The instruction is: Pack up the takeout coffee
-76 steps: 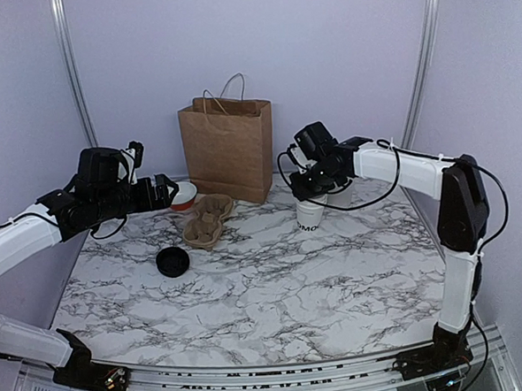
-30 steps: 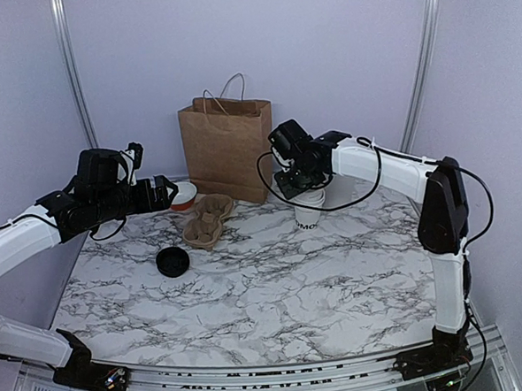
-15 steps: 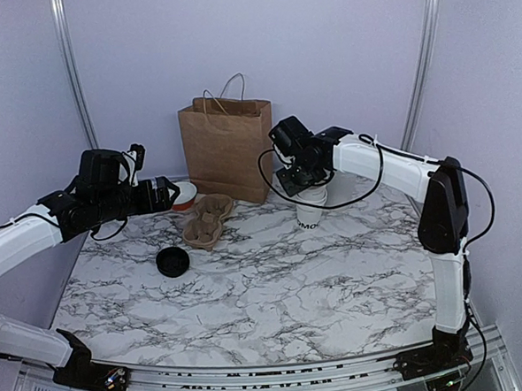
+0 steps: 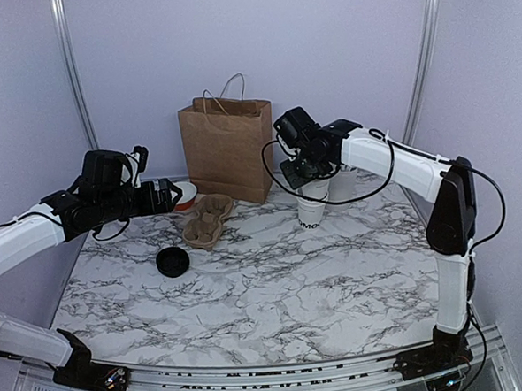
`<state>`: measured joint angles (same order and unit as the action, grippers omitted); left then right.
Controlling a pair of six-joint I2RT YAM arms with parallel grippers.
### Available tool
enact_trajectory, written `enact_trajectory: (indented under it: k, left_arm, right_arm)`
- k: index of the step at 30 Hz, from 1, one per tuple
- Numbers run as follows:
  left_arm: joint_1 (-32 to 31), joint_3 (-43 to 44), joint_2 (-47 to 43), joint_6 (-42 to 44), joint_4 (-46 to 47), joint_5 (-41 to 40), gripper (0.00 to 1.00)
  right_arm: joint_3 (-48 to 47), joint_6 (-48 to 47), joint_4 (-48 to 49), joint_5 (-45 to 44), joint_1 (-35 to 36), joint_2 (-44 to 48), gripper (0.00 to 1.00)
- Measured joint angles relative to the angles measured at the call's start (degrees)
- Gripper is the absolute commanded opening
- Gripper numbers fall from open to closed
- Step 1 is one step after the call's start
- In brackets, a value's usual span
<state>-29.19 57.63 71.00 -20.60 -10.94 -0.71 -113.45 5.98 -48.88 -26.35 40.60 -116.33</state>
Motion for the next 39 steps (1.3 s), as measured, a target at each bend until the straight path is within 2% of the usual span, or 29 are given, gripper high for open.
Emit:
enact_trajectory:
  k: [39]
  left_arm:
    - [0.1, 0.0, 0.2, -0.2, 0.0, 0.3, 0.99]
  right_arm:
    - [-0.2, 0.0, -3.5, -2.6, 2.5, 4.7, 0.00]
